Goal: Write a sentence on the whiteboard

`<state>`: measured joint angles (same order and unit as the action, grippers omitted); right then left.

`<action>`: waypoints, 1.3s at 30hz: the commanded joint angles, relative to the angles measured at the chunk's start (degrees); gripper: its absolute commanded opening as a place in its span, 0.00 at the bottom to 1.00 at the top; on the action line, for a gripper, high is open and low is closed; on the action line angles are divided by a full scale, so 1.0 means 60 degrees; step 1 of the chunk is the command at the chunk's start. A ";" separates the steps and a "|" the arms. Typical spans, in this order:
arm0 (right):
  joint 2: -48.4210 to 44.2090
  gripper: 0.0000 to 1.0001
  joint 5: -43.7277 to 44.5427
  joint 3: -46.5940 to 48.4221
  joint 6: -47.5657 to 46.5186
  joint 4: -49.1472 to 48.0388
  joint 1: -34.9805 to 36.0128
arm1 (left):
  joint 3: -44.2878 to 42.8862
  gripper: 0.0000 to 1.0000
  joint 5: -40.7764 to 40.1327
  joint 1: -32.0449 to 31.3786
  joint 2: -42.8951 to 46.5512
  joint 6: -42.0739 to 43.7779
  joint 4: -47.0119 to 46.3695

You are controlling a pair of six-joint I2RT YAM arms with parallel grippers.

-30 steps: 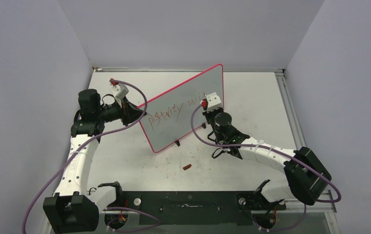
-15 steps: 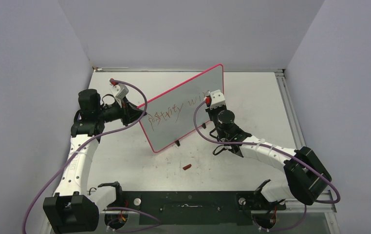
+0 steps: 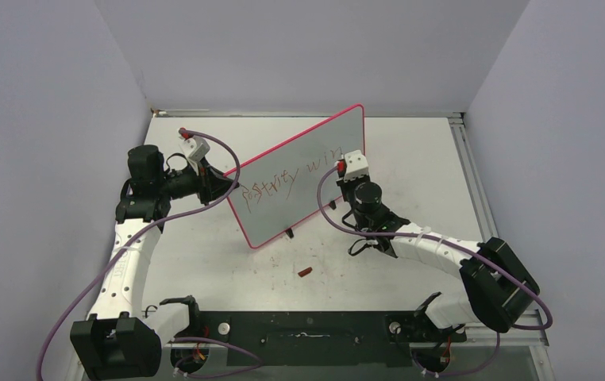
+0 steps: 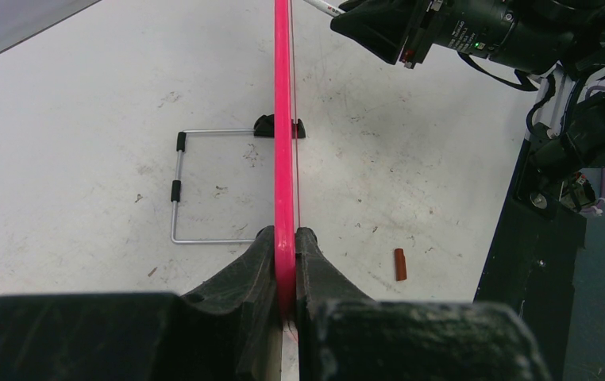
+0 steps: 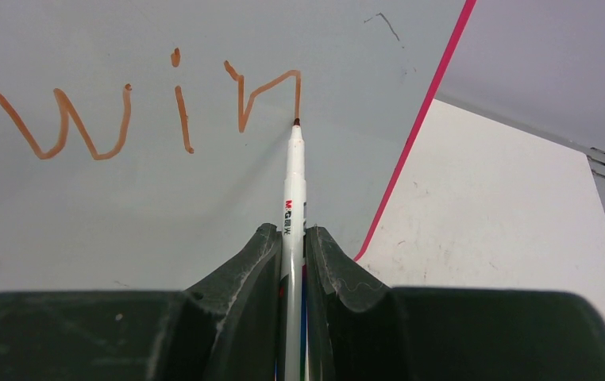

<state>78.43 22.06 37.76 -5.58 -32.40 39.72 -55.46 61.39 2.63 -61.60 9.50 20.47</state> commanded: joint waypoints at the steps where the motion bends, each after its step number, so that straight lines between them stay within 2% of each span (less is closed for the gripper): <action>1: 0.0059 0.05 -0.0290 -0.0038 0.0240 -0.0183 -0.0070 | -0.0131 0.00 0.0033 -0.0013 -0.0010 0.0600 0.0427; 15: -0.0846 0.05 0.0161 0.0029 -0.0271 -0.0194 -0.0390 | -0.0131 0.00 0.0019 0.0001 -0.0001 0.0600 0.0428; 24: -0.0526 0.05 -0.0220 0.0396 -0.0449 -0.0492 -0.0800 | -0.0131 0.00 0.0035 0.0000 -0.0003 0.0600 0.0433; 39: -0.0081 0.05 -0.1049 0.0801 -0.0696 -0.0520 -0.0837 | -0.0144 0.00 0.0022 0.0014 -0.0027 0.0600 0.0430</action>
<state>77.30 18.83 40.14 -9.23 -32.97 35.16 -55.46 61.49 2.63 -61.56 9.69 20.49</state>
